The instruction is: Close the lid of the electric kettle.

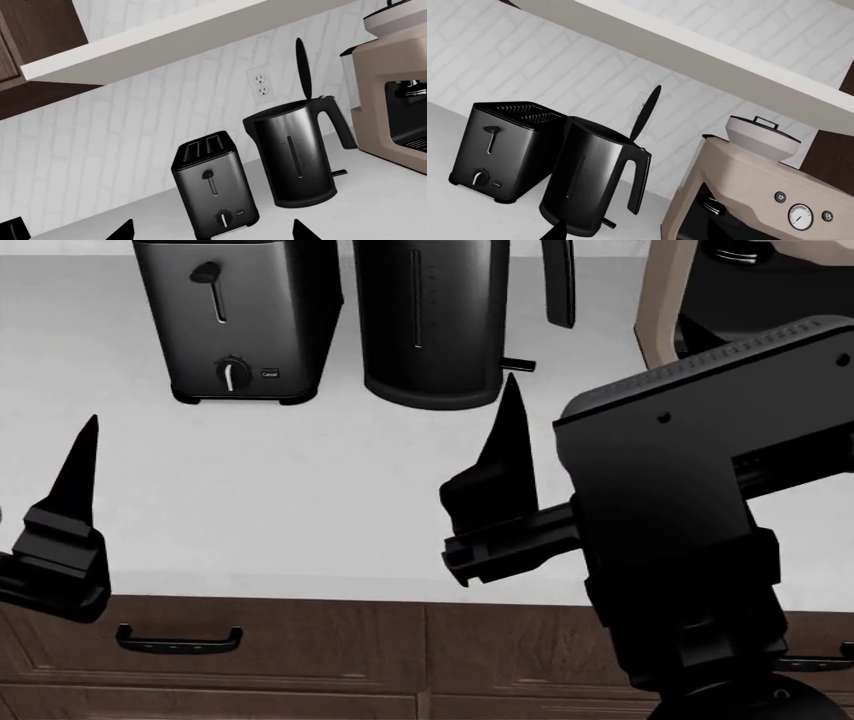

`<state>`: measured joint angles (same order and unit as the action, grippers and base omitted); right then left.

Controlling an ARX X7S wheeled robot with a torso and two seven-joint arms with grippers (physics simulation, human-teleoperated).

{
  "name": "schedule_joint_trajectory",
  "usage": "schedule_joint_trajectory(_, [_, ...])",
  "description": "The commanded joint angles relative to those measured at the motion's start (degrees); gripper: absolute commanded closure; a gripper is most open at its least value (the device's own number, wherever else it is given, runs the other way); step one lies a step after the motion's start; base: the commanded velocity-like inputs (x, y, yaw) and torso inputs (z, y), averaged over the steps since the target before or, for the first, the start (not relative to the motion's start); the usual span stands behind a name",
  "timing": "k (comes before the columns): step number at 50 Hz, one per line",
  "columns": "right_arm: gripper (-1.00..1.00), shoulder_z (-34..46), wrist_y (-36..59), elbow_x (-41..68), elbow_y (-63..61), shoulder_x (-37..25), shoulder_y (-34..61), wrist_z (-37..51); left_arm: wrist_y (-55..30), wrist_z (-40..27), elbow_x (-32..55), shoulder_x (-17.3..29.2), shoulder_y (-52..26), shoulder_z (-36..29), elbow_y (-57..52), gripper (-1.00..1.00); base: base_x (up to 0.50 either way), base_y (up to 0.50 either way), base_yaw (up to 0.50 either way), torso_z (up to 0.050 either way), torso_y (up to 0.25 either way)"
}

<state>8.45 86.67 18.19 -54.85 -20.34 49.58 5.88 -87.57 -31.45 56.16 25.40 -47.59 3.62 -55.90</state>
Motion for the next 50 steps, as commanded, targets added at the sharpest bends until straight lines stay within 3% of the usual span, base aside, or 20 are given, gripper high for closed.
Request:
schedule_joint_trajectory(1, [-1.00,0.47,0.23,0.23,-0.11,-0.58,0.87,1.00,0.49,-2.47,2.96,0.61,-0.57,-0.57,0.47,-1.00,0.00,0.00,0.00,0.000,0.000])
schedule_joint_trajectory(50, [-1.00,2.23,0.78,4.08,-1.11,-1.77,1.38,4.27,4.39,-7.52,9.24,3.67,-0.61,-1.68,2.03,-1.00,0.35,0.00,0.00,0.000,0.000])
